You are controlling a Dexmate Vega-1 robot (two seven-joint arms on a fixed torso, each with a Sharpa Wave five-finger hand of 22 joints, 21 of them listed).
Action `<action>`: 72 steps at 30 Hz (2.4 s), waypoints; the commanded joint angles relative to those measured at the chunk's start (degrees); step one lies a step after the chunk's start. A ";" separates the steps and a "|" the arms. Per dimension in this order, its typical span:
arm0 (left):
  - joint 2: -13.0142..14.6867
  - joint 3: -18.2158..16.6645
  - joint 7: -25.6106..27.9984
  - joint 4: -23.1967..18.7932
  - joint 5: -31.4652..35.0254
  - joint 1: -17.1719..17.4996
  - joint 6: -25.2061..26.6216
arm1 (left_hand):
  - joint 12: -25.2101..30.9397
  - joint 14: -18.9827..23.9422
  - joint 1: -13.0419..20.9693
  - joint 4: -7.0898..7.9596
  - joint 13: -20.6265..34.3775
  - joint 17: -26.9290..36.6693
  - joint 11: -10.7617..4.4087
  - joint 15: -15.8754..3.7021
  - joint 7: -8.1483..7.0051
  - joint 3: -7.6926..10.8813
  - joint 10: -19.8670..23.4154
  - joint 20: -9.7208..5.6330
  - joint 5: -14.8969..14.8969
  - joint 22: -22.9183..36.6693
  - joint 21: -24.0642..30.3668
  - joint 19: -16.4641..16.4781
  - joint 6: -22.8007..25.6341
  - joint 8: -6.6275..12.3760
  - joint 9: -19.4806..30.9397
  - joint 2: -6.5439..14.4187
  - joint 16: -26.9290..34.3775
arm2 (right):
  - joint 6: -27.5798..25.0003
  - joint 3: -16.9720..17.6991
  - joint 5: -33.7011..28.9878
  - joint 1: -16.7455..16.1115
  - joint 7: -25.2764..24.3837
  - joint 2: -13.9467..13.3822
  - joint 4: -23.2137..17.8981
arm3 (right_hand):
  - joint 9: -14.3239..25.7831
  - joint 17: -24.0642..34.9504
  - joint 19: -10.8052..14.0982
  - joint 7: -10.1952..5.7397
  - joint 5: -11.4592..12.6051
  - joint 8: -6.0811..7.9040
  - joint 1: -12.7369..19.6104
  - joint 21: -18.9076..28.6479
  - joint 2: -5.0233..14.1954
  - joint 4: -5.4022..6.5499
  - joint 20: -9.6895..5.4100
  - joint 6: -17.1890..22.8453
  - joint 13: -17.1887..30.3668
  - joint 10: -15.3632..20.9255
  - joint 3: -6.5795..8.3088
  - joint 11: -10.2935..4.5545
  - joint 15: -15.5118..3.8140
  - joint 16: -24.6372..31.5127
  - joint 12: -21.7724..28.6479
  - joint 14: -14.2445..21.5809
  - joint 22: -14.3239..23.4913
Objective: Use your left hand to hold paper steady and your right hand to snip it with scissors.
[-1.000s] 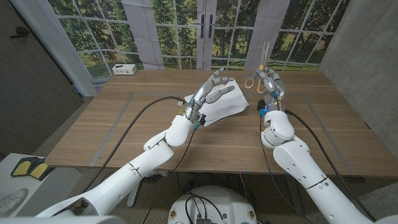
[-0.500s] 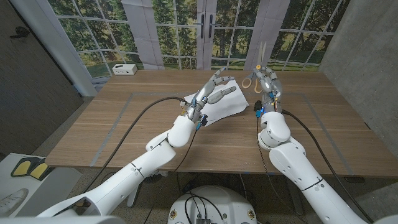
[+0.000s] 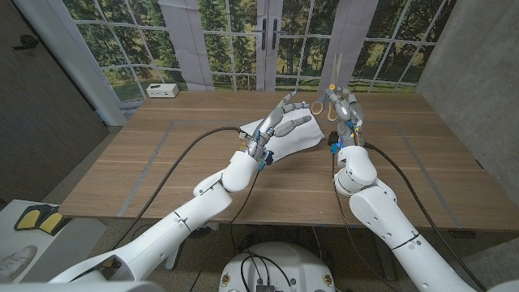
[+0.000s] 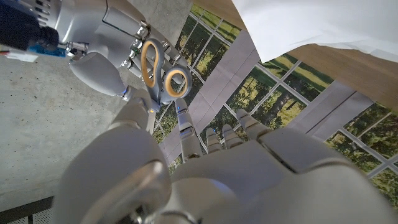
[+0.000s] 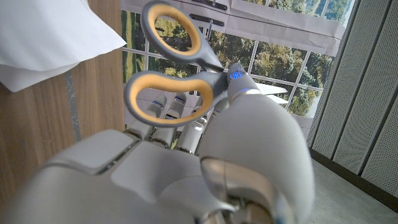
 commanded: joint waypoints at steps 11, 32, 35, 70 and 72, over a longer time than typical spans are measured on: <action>-0.15 1.32 -0.15 0.33 -0.04 -0.35 0.19 | 0.17 -0.40 0.94 0.43 0.02 0.04 0.67 -1.79 -0.30 -0.74 0.04 -0.06 0.08 0.21 -0.10 -0.10 -1.78 -0.75 0.22 0.00 0.16 | -0.14 -0.52 0.23 -0.60 1.38 -0.17 -1.12 | -0.32 0.06 -0.21 -0.31 0.38 0.71 1.55 -0.37 1.66 1.33 0.43 -0.02 0.24 0.44 1.16 -0.37 -10.52 -0.15 0.25 -0.49 0.14; -0.23 0.69 1.97 0.75 0.90 -0.33 0.96 | 0.02 -1.21 -0.11 1.24 0.04 0.10 1.03 -1.38 0.30 -2.43 -0.91 -0.10 -0.11 0.27 -0.26 -1.17 -6.28 -1.23 0.17 -0.29 0.16 | -0.44 -0.97 1.37 -1.98 3.20 -1.42 -3.80 | -1.05 0.16 -0.01 0.01 0.30 1.45 1.68 -0.34 1.67 1.35 0.45 0.10 -0.02 1.11 1.15 -0.25 -10.38 0.19 0.33 -0.14 0.15; -0.39 0.39 2.76 0.98 0.88 -0.12 0.89 | 0.26 -0.84 -0.18 1.29 0.05 0.10 1.05 -1.42 0.60 -2.59 -0.39 -0.06 -0.11 0.28 -0.12 -0.91 -5.74 -0.89 0.17 -0.22 0.31 | -0.21 -0.76 1.85 -2.58 3.43 -1.62 -4.39 | -1.14 0.16 0.02 0.14 0.27 1.61 1.72 -0.34 1.62 1.31 0.45 0.20 -0.03 1.22 1.14 -0.30 -10.38 0.25 0.37 -0.04 0.14; -2.29 1.50 7.27 6.03 4.94 -2.81 -2.14 | 1.13 1.51 1.12 0.91 0.07 0.06 0.90 -1.75 0.16 -2.86 1.99 0.22 0.11 0.30 0.35 0.70 -1.45 0.56 0.25 1.02 0.72 | -1.04 -2.97 6.19 -2.83 7.59 -3.31 -6.61 | -2.35 0.02 0.51 1.00 -0.13 2.76 2.35 -0.29 1.60 0.90 0.73 1.10 -0.37 2.85 1.39 0.51 -10.42 0.92 0.87 1.55 0.12; -2.44 1.62 7.25 6.26 5.00 -2.98 -2.29 | 1.17 1.59 1.22 0.88 0.07 0.06 0.85 -1.83 0.19 -2.86 2.12 0.08 0.11 0.30 0.38 0.81 -1.47 0.51 0.26 1.07 0.72 | -1.11 -3.10 6.17 -2.89 7.53 -3.42 -6.76 | -2.41 0.00 0.51 1.00 -0.14 2.76 2.38 -0.30 1.57 0.87 0.76 1.08 -0.37 2.76 1.40 0.54 -10.44 0.92 0.85 1.58 0.12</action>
